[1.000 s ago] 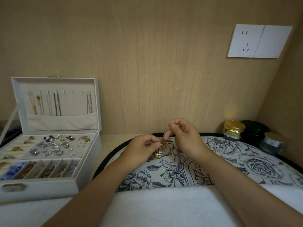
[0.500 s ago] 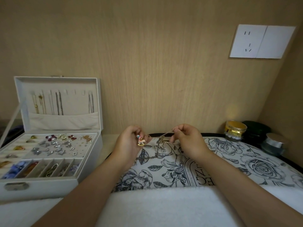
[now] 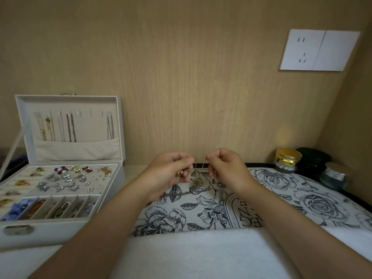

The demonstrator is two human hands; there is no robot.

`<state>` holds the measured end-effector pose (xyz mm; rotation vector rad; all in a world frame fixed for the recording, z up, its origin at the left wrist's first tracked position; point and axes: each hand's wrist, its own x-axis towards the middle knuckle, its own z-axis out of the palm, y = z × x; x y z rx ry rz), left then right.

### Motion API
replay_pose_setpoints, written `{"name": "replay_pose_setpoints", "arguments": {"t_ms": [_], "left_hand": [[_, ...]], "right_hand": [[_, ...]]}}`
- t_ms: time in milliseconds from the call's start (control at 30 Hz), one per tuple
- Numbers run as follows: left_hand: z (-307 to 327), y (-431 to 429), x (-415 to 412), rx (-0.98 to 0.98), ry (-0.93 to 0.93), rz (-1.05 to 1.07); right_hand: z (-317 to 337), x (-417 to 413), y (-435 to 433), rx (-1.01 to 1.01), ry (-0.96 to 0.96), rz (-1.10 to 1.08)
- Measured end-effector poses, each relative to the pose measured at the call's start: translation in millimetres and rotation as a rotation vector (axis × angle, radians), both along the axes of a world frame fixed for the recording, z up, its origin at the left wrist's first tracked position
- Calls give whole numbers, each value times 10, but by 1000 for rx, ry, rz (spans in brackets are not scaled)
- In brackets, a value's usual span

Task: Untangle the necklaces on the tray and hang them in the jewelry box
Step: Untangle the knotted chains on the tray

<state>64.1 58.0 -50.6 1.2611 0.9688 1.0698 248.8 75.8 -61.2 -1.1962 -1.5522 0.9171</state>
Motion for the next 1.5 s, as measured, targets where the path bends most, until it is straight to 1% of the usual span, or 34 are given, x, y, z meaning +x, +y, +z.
{"name": "replay_pose_setpoints", "arguments": {"t_ms": [33,67,133,200,267,333,400,467,567,633,700,767,833,933,1100,1233,1333,1400,1500], "left_hand": [[21,-13,25,-20,23,-42],[42,-29,52,-47,4,-87],[73,-54,97,-97,-69,-157],[78,-45,101,-114,-116,-164],[70,-16,81,-121,-177,-138],[65,-2,57,-166,-276,-120],[67,-8,48,-233,-396,-131],[61,-2,47,-256,-432,-140],[43,25,33,-217,-310,-127],[44,11,26,-183,-181,-117],[46,-27,38,-91,73,-45],[13,-44,58,45,322,75],[-28,-35,74,165,432,116],[-60,-11,116,224,434,62],[-108,29,80,105,346,46],[-129,18,46,37,379,-43],[-164,5,88,22,357,-86],[-190,11,120,55,371,-62],[-210,38,111,107,409,37]], "right_hand": [[24,-10,-12,-6,23,24],[46,-19,-16,-11,42,40],[77,-30,-25,-20,64,46],[89,-17,-23,-24,52,62],[91,8,-30,-14,7,127],[90,39,-41,21,-87,196],[88,47,-65,59,-210,199],[93,44,-84,98,-242,175],[77,69,-53,118,-171,167],[56,85,-29,93,-95,175],[45,93,-17,52,-55,181],[71,98,-22,33,-78,196],[108,98,-42,44,-85,230],[129,82,-51,87,-116,263],[85,69,-8,144,-230,197],[66,56,0,171,-255,166],[60,77,12,167,-256,153],[47,77,4,182,-279,138],[41,59,-25,237,-337,106]]}}
